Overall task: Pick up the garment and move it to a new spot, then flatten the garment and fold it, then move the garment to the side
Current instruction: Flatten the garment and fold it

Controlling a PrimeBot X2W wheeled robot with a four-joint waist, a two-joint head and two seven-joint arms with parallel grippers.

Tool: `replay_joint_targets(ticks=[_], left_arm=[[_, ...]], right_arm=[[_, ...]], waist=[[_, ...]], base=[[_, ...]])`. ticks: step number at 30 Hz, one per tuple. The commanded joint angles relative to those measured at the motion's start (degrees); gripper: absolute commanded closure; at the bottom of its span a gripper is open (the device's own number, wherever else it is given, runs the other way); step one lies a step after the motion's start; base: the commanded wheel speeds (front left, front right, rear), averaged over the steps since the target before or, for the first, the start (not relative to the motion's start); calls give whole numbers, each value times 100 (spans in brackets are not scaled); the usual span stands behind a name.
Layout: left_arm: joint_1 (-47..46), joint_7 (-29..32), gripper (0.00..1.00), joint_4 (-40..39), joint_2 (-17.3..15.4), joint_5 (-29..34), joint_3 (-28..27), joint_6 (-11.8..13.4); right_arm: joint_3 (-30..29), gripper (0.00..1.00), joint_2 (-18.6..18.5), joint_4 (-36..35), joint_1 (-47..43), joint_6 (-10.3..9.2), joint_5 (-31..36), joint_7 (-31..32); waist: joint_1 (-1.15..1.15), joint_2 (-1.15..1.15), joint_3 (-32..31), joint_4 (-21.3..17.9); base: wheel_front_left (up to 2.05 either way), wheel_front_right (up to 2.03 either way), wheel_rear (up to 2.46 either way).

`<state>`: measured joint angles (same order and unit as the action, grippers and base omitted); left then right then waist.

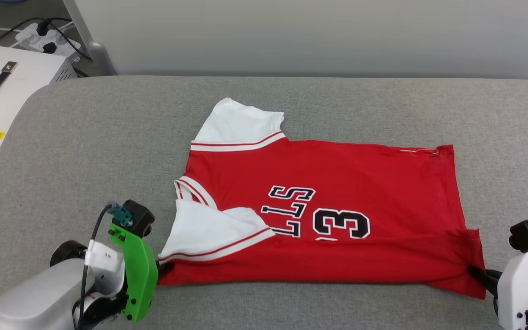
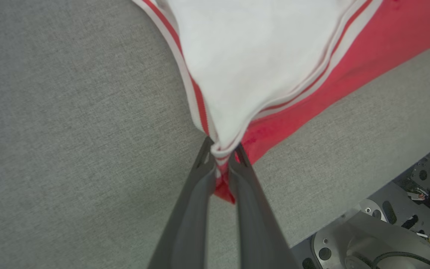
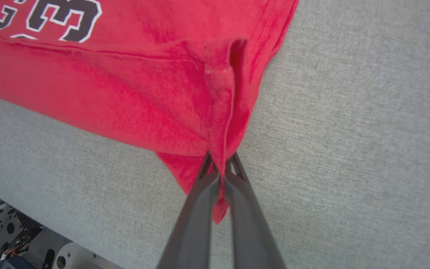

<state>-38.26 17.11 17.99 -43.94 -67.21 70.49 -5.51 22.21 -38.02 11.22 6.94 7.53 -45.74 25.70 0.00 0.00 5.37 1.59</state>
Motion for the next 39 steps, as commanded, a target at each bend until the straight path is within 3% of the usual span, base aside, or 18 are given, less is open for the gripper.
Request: replay_joint_targets(ticks=[1, 8, 13, 24, 25, 26, 27, 32, 39], left_arm=[[153, -20, 100, -123, -134, -28, 18, 83], [437, 22, 100, -720, -342, -56, 51, 433], [506, -22, 100, -688, -287, -96, 33, 559], [587, -128, 100, 162, 159, -342, -15, 384], [605, -171, 91, 231, 193, -390, -47, 366], [607, -221, 67, 273, 208, -403, -73, 358], [594, -299, 0, 315, 215, -364, -89, 361], [530, -479, 0, 289, 133, -228, -125, 354], [128, -921, 0, -95, -224, -106, -548, 520]], right_arm=[[-116, 100, -55, -113, -187, -4, -1, -4], [-651, 100, 0, -639, -757, -4, 115, 200], [-845, 100, 177, -731, -781, -4, 311, 422], [-804, 100, 650, 5, -469, -4, 420, 323], [-820, 91, 676, 57, -469, -4, 410, 242], [-850, 73, 708, 98, -476, -4, 389, 172], [-882, 0, 745, 125, -493, -4, 363, 97], [-1032, 0, 776, -21, -622, -4, 466, -317], [-1509, 0, 1031, -551, -717, -4, 979, -1042]], waist=[[0, 0, -47, 23], [0, 0, -47, 22], [0, 0, 120, -32], [0, 0, 310, -12], [0, 0, 281, 5], [0, 0, 251, 19], [0, 0, 210, 40], [0, 0, -6, 97], [0, 0, -180, 49]], base=[[0, 0, 0], [0, 0, 0], [0, 0, 0], [0, 0, 0], [0, 0, 0], [0, 0, 0], [0, 0, 0], [0, 0, 0], [0, 0, 0]])
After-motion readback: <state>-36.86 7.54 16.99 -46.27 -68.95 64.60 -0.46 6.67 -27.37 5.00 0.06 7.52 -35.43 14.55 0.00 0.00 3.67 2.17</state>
